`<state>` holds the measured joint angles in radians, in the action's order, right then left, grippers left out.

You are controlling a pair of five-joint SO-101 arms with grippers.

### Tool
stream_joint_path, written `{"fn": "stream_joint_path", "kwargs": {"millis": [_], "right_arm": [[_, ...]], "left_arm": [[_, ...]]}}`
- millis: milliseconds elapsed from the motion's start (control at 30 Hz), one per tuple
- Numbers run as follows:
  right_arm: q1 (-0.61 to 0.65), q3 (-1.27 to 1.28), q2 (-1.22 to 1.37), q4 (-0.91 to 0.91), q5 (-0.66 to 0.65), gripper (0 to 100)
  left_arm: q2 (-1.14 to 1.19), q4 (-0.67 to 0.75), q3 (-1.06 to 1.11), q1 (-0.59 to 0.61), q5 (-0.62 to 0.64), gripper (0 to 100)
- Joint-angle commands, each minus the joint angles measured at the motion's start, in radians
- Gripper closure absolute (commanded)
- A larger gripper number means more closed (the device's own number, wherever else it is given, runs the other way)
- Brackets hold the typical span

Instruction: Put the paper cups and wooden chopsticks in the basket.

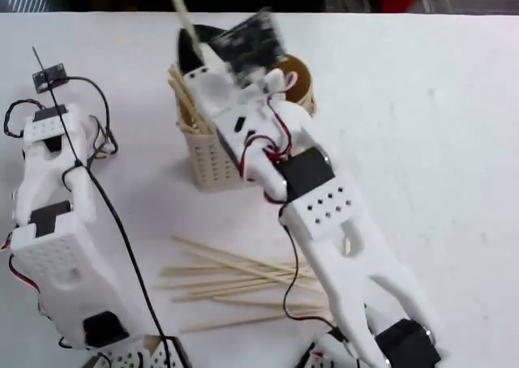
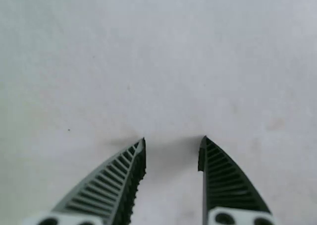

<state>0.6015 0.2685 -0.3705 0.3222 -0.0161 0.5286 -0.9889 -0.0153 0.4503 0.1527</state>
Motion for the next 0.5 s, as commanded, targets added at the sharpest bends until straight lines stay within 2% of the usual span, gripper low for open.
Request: {"fn": "stream_joint_path", "kwargs": {"millis": [0, 100, 267, 467], "right_arm": [[-0.028, 0.005, -0.008, -0.025, 0.087, 98.1], [-0.03, 0.005, -0.008, 0.004, 0.057, 95.3], [-0.007, 0.002, -0.008, 0.071, 0.048, 78.8], [0.001, -0.002, -0.018, 0.09, 0.044, 86.7]], "left_arm": [[-0.004, 0.018, -0.041, -0.005, 0.008, 82], [-0.004, 0.018, -0.041, -0.005, 0.008, 82], [-0.004, 0.018, -0.041, -0.005, 0.008, 82], [-0.004, 0.018, -0.041, -0.005, 0.008, 82]]}}
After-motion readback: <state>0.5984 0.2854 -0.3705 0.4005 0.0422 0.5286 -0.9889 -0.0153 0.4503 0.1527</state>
